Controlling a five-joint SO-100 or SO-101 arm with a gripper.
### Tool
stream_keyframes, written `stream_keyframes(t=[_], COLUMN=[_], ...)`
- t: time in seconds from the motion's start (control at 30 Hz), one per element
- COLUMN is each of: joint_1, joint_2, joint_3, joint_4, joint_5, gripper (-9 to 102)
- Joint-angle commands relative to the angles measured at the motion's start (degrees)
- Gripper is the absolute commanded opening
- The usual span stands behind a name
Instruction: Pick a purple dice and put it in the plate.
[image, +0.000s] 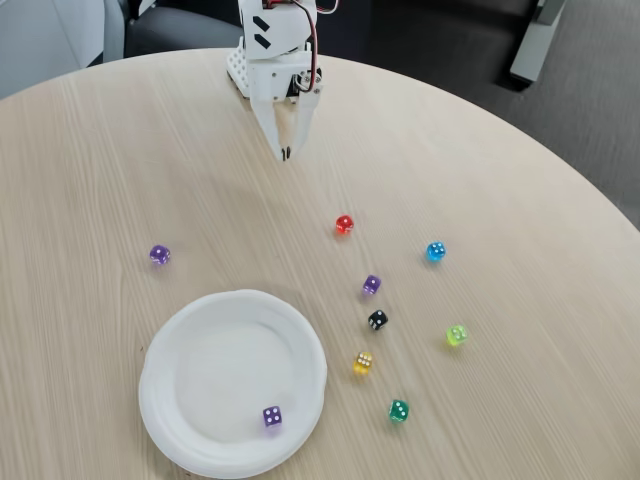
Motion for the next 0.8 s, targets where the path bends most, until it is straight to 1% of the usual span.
stream_keyframes(t=[0.0, 0.77], joint_1=[0.53, 0.44], joint_2=[0.35, 0.35], joint_3=[-0.26, -0.26], joint_4=[-0.35, -0.35], joint_5=[0.44, 1.67], gripper=[1, 1])
